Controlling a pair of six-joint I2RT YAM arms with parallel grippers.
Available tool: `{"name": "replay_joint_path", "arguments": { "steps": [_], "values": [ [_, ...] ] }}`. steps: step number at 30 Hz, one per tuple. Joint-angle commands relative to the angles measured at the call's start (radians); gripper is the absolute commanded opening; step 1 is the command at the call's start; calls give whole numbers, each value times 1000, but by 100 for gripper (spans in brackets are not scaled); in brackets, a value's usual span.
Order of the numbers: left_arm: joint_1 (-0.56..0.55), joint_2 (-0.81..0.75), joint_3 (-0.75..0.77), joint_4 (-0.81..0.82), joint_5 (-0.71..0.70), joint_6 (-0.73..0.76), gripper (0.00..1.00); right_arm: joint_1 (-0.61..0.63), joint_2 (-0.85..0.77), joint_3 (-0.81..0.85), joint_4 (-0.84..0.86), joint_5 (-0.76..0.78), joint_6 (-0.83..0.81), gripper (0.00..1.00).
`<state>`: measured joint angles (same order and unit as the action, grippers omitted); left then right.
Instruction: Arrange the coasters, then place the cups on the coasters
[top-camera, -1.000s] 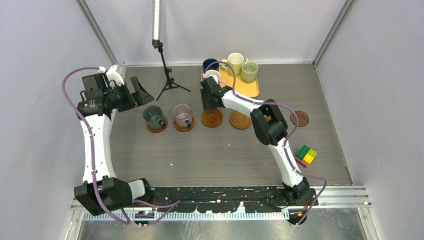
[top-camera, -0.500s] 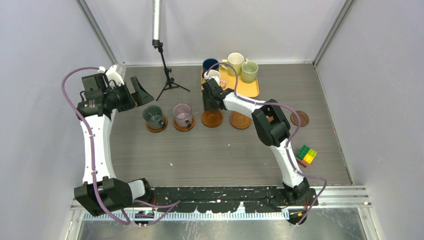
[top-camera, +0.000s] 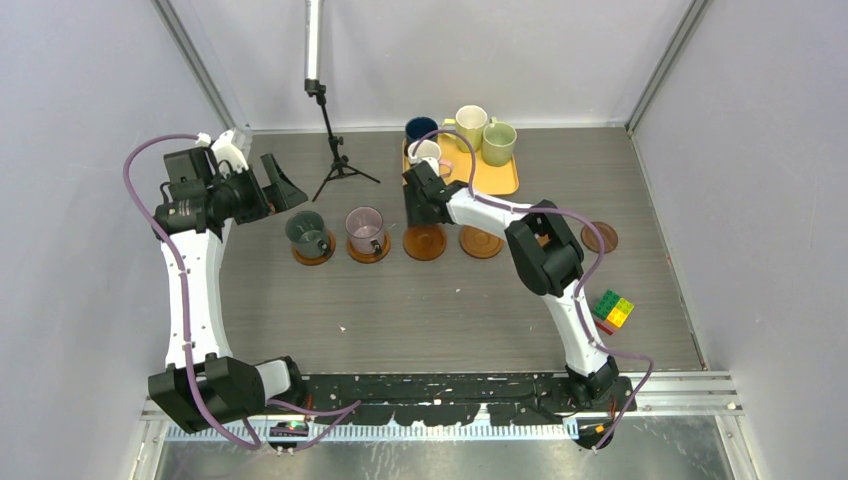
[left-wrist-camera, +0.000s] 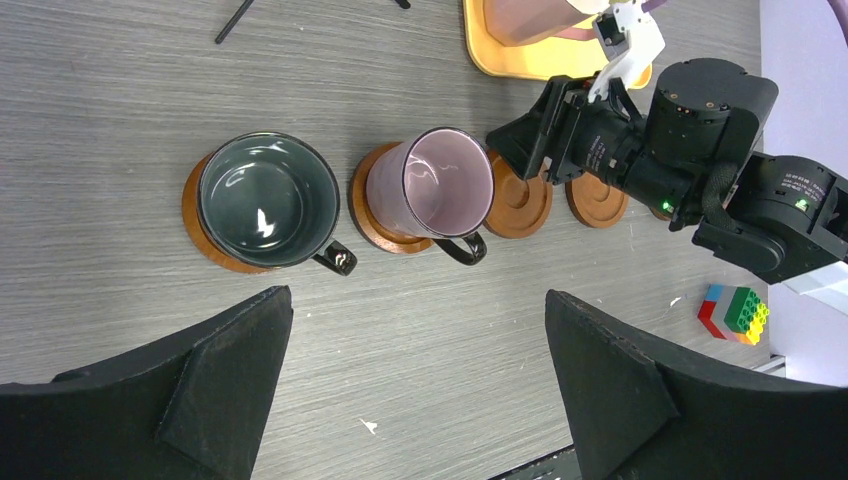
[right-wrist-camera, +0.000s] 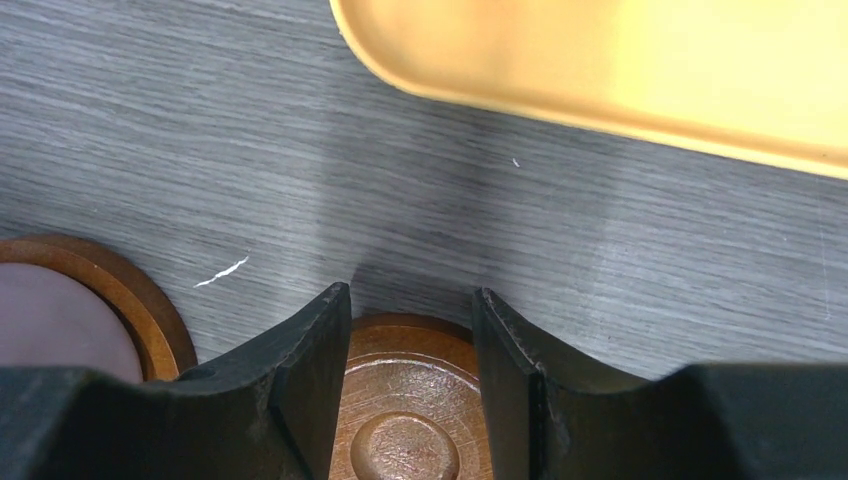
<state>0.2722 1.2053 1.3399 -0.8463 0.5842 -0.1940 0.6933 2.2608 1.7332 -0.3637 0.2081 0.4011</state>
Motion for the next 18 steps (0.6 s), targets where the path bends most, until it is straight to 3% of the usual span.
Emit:
{"name": "replay_joint_path", "arguments": {
  "steps": [1,11,18],
  "values": [
    [1,-27,-4,43,2,7,100,18,-50,-22,-53,-10,34,53],
    [1,-17,8,36,5,14,100,-7,-107,103,-92,-52,-5,66],
    [-1,-14,11,32,32,33,100,-64,-248,134,-108,-171,-128,75]
  ]
}}
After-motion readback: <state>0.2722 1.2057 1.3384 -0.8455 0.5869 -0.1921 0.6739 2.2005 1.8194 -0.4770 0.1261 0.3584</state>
